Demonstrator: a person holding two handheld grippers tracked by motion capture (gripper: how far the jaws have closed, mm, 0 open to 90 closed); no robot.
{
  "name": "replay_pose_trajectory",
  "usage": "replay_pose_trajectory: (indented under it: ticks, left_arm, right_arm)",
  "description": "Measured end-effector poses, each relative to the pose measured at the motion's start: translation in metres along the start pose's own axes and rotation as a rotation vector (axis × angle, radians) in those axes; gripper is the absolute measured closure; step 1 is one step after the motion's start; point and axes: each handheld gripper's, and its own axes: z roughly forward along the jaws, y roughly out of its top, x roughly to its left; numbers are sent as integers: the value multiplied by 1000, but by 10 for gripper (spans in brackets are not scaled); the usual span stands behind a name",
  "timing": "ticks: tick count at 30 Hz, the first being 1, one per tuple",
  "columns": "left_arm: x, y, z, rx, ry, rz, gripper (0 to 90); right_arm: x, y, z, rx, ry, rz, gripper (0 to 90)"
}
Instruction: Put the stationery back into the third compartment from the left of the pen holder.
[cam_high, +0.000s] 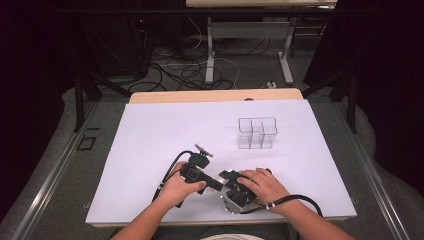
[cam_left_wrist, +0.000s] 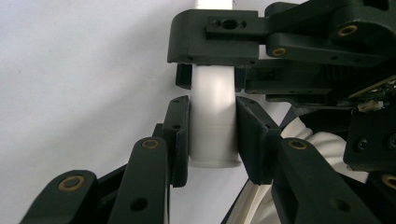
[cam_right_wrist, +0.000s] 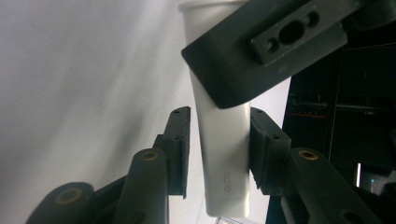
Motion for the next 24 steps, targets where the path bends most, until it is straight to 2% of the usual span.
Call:
replay_pose_trajectory:
  ticks: [15, 17, 18, 19, 21, 24]
  left_arm:
    - [-4, 1, 5, 8, -5, 5, 669]
    - [-3, 1, 5, 7, -7, 3, 669]
    - [-3, 1, 5, 5, -9, 3, 668]
    - [-3, 1, 5, 3, -10, 2, 667]
    - [-2, 0, 6, -3, -13, 2, 666]
    - [-1, 0, 5, -20, -23, -3, 658]
  right_arm:
    - [2, 4, 0, -11, 23, -16, 680]
    - [2, 3, 1, -12, 33, -15, 685]
    - [3, 3, 1, -18, 9, -13, 685]
    - [3, 3, 1, -18, 10, -14, 686]
    - [3, 3, 1, 2, 36, -5, 687]
    - [2, 2, 1, -5, 35, -9, 688]
